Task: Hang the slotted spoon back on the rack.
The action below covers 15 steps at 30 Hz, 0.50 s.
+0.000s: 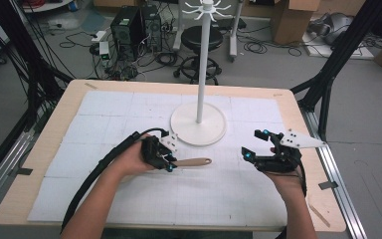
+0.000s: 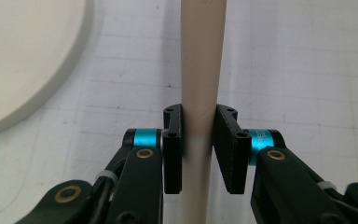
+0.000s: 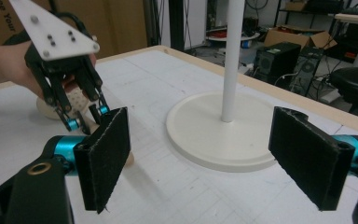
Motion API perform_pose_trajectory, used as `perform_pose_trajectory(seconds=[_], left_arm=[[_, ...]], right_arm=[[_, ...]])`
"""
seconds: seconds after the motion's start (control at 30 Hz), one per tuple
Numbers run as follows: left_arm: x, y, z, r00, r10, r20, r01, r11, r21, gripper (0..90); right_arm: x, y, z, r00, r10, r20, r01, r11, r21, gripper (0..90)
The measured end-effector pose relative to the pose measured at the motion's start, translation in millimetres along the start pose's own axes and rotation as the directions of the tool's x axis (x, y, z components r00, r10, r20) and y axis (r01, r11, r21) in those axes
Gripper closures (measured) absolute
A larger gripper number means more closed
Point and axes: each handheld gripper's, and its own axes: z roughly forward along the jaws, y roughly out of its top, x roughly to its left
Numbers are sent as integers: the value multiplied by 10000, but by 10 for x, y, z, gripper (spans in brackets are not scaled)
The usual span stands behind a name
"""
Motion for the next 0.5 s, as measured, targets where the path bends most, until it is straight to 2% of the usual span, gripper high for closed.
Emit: perform_pose_trajectory(seconds=[0.13,0.23,0.3,0.47,0.5], left_arm=[[2,-17,-201,9995,-226,-222,210,9973,-708,739],[1,-29,-337,9991,-297,-290,260,9921,-1226,739],[-3,-37,-421,9990,-343,-272,293,9854,-1680,740],[6,-47,-563,9989,-390,-248,320,9705,-2389,740],[0,-46,-582,9982,-517,-295,422,9646,-2603,740]], right_arm=[[8,0,8,10000,-26,-24,26,10000,42,199],[12,1,9,10000,-20,-29,20,10000,45,199],[11,2,11,10000,-30,-27,30,10000,39,199],[9,0,17,10000,-45,-38,45,10000,44,199],[11,0,19,10000,-30,-28,30,10000,46,199]])
